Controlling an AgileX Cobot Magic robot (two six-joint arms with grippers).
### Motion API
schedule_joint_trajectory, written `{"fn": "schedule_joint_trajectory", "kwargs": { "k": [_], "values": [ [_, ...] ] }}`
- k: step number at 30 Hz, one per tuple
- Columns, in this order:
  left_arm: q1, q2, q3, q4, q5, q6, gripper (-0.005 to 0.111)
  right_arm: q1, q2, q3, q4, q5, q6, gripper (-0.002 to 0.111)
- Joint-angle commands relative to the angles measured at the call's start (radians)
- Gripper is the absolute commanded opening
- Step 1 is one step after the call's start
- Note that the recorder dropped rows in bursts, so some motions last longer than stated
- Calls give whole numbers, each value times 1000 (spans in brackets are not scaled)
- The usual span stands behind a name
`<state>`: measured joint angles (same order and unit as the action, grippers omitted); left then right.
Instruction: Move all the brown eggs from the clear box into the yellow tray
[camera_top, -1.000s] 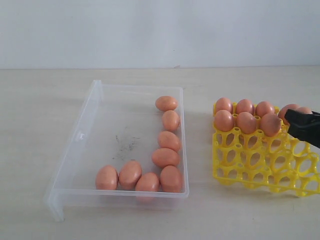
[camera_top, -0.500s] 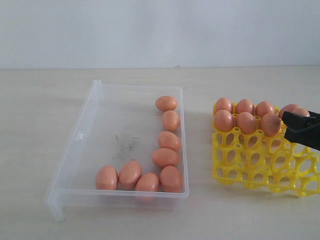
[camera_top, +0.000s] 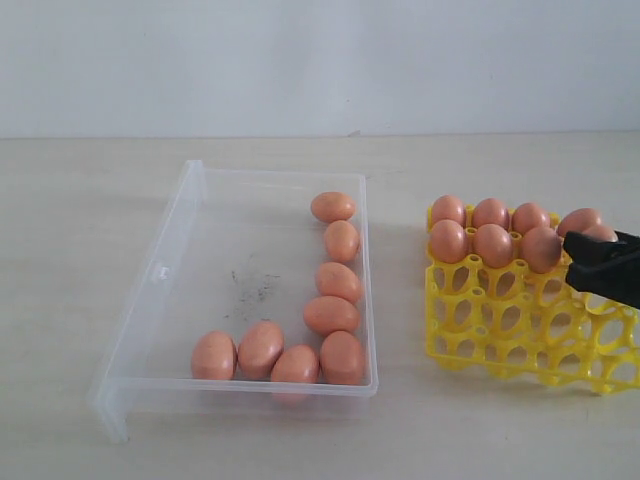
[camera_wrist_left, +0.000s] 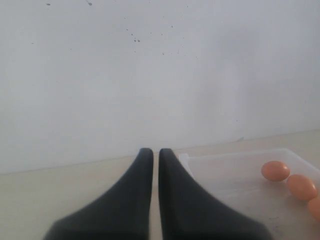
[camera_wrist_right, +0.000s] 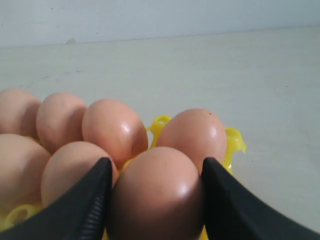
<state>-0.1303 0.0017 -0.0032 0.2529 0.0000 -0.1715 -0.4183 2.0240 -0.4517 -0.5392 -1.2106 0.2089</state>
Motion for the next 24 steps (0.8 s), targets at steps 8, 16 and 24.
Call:
{"fn": "schedule_joint_trajectory", "kwargs": {
  "k": [8,16,24],
  "values": [
    [-7,-2,3,-2,0,1,4,-1,32,-10,50,-10,-14,0],
    [-7,-2,3,-2,0,1,4,-1,32,-10,57,-10,12,4],
    [-7,-2,3,-2,0,1,4,-1,32,-14,59,-10,29,60]
  ]
}}
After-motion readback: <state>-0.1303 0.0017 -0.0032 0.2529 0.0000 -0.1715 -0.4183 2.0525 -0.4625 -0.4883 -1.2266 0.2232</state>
